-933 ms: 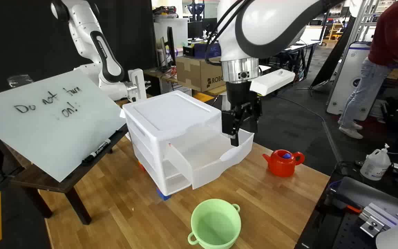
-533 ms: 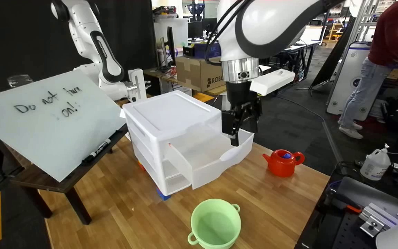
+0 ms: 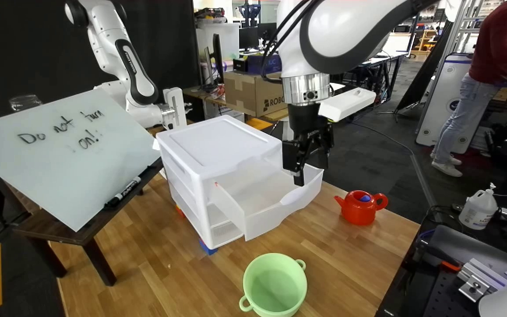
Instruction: Close the upper drawer and move the green bowl
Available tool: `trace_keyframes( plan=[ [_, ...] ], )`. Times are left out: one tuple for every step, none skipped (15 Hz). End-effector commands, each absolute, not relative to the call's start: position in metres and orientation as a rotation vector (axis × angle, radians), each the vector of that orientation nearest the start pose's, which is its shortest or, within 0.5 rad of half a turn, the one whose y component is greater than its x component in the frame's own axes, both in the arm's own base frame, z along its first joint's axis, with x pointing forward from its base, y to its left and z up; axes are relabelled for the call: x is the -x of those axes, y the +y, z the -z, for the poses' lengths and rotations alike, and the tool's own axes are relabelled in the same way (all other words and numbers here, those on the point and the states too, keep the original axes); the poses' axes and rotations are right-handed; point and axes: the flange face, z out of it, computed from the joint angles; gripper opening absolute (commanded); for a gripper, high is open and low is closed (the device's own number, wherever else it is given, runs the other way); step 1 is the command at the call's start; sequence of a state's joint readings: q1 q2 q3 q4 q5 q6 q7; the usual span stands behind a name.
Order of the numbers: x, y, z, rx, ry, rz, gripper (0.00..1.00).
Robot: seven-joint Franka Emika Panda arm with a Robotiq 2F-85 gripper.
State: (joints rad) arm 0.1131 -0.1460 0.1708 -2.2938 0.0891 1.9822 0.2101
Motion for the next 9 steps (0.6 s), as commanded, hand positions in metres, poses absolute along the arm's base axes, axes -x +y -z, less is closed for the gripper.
trace_keyframes(
  plan=[
    [-0.448,0.139,-0.401,3.119,-0.037,-0.250,1.00],
    [-0.447,0.139,-0.401,3.118,-0.036,-0.246,1.00],
    [-0.446,0.138,-0.401,3.116,-0.036,-0.246,1.00],
    [-0.446,0.138,-0.400,3.116,-0.035,-0.247,1.00],
    [-0.444,0.137,-0.398,3.114,-0.036,-0.253,1.00],
    [-0.442,0.137,-0.396,3.113,-0.035,-0.258,1.00],
    [-0.441,0.136,-0.393,3.114,-0.033,-0.267,1.00],
    [-0.437,0.135,-0.389,3.115,-0.027,-0.275,1.00],
    [-0.434,0.134,-0.386,3.118,-0.025,-0.280,1.00]
  ],
)
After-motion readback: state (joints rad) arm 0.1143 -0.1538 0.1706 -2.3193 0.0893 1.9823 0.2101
